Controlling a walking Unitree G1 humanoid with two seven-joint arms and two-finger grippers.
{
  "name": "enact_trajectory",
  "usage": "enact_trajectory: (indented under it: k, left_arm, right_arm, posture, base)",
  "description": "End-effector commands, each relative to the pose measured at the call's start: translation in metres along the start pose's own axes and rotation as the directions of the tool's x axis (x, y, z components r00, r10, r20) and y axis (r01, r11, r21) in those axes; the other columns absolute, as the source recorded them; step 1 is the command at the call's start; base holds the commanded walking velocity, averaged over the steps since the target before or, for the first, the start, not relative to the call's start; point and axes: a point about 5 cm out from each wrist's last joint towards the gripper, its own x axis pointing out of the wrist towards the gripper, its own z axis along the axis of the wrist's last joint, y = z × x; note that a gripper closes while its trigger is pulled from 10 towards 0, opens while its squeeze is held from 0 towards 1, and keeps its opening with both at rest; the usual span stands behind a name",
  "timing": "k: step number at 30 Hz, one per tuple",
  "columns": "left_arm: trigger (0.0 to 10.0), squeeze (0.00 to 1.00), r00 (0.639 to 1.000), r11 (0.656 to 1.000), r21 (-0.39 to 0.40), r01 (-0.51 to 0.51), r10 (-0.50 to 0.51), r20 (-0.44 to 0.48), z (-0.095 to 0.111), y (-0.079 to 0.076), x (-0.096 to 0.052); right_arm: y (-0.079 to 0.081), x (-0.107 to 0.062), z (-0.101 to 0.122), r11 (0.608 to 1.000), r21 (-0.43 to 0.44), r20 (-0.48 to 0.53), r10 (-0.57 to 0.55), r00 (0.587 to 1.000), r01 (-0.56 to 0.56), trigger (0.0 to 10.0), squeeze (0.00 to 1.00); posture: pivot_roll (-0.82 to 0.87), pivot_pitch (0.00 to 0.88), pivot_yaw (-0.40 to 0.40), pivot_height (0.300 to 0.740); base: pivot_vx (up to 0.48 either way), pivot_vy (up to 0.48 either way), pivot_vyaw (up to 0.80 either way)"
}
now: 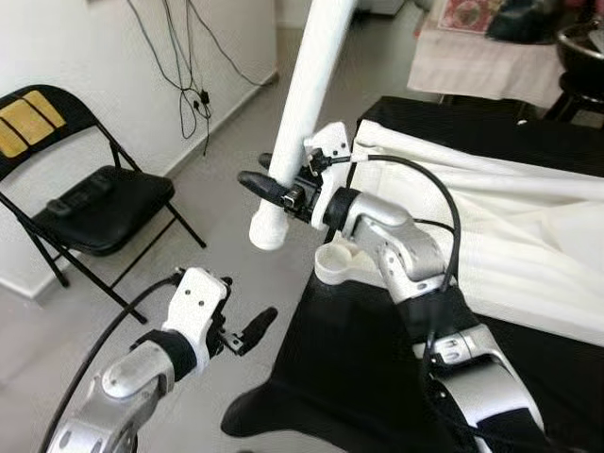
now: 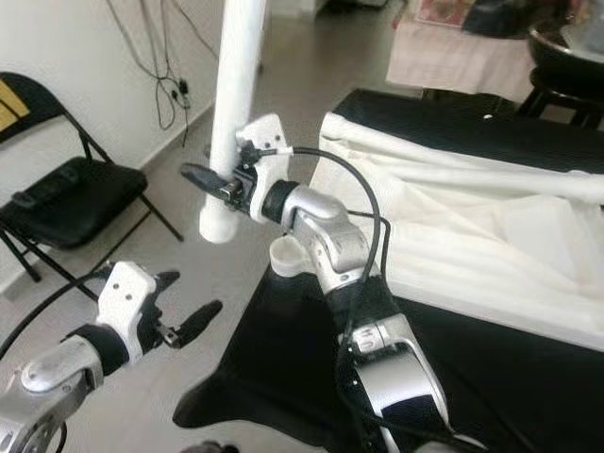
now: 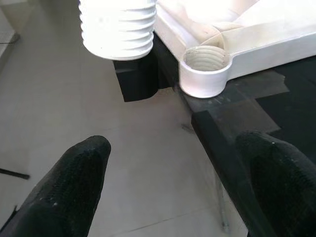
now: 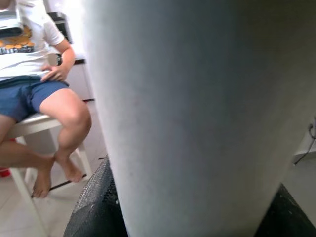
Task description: Building children table
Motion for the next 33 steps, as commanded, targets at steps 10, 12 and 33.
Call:
enact_trajectory:
  k: [10,12,33]
  left_arm:
    - [10.0,0.00,0.991,0.989,0.077,0.128,-0.130,0.028,0.003,-0.032,-0.012]
    - [10.0,0.00,0.986,0.983,0.082,0.163,-0.166,0.026,0.004,-0.038,-0.017]
    - [10.0,0.00,0.982,0.968,0.196,0.158,-0.174,0.070,0.016,-0.057,-0.033]
  right_arm:
    - [-0.014,-0.024,0.017,0.942,-0.076,0.026,0.329,0.944,-0.326,10.0,0.00]
    - [-0.016,-0.030,0.020,0.920,-0.078,0.025,0.386,0.922,-0.383,10.0,0.00]
    - [-0.029,-0.027,0.037,0.860,-0.091,-0.066,0.497,0.865,-0.501,10.0,0.00]
  posture:
    - [0.04,0.222,0.013,0.740]
    - [0.04,0.241,0.016,0.740]
    - [0.03,0.353,-0.026,0.740]
  base:
    - [0.000,0.000,0.00]
    - [0.000,0.000,0.00]
    - [0.000,0.000,0.00]
